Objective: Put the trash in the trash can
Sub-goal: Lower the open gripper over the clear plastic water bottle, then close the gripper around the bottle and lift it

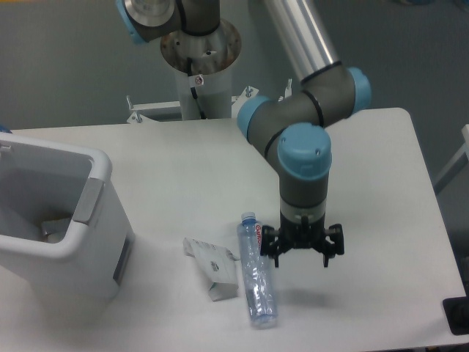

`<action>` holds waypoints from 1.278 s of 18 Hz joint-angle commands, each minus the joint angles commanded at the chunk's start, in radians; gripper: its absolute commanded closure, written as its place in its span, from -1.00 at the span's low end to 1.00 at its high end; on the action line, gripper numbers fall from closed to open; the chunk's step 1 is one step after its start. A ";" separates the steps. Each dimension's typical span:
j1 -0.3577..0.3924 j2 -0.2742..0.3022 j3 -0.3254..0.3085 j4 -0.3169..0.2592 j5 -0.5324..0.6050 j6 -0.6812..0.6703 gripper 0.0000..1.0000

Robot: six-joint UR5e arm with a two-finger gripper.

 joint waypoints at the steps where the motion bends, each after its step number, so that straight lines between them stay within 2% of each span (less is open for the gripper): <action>1: -0.011 -0.009 0.005 0.000 0.018 -0.011 -1.00; 5: -0.038 -0.031 0.026 0.002 0.019 -0.092 -1.00; 8: -0.060 -0.092 0.084 0.000 0.037 -0.110 -1.00; 10: -0.069 -0.112 0.100 -0.002 0.045 -0.126 -1.00; 14: -0.075 -0.117 0.098 -0.008 0.045 -0.126 -1.00; 17: -0.084 -0.124 0.098 -0.035 0.051 -0.126 -1.00; 23: -0.101 -0.140 0.088 -0.037 0.051 -0.118 -1.00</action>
